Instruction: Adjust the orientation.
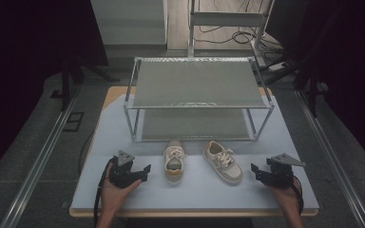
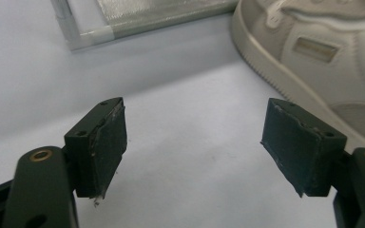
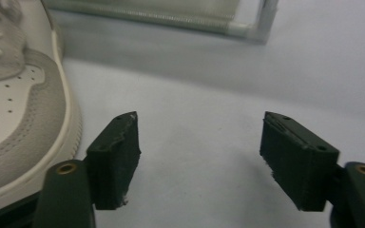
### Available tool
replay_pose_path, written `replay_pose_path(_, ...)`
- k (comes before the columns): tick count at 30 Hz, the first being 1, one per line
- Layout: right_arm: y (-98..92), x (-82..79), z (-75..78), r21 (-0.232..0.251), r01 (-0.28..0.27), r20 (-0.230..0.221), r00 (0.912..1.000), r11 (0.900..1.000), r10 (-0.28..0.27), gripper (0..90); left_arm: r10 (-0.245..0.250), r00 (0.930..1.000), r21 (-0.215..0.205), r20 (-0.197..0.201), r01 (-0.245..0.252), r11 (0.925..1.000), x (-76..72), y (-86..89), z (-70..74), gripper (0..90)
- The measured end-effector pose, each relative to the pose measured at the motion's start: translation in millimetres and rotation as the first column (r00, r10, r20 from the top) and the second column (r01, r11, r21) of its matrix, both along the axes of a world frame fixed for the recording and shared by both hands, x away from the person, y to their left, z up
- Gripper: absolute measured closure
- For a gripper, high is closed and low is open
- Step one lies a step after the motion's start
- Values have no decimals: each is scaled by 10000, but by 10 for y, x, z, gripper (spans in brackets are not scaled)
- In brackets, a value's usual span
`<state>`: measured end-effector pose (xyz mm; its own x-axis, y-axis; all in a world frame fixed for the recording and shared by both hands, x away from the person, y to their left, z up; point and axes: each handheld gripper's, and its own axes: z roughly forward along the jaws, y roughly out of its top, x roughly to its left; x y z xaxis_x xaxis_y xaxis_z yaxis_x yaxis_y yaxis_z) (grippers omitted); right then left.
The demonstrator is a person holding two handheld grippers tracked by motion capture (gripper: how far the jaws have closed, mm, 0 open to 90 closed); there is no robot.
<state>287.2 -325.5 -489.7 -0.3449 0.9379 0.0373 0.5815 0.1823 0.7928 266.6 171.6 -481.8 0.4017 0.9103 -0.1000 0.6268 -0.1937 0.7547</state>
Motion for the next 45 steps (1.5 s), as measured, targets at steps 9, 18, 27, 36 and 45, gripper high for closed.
replay_pose_path(9, -16, -125, 209, 880, -789, 819, 9941, 9930, 717, 454, -139, 9998, -378, -108, 135, 9992, -83, 20, 80, 267)
replay_pose_path(18, 237, -299, 484, 1043, -2465, 1438, 9623, 9635, 2307, 722, -314, 9994, -640, -172, 303, 9975, -135, 21, 144, 297)
replay_pose_path(27, 559, -324, 523, 961, -3544, 1338, 9306, 9301, 3407, 889, -425, 9986, -703, -300, 403, 9967, -145, 44, 154, 347)
replay_pose_path(36, 872, -318, 468, 861, -4166, 1112, 9067, 9050, 4068, 892, -394, 9982, -754, -453, 360, 9965, -152, 66, 154, 348)
replay_pose_path(45, 1399, -279, 320, 444, -5137, 575, 8576, 8568, 5111, 891, -375, 9977, -853, -567, 325, 9958, -170, 93, 159, 340)
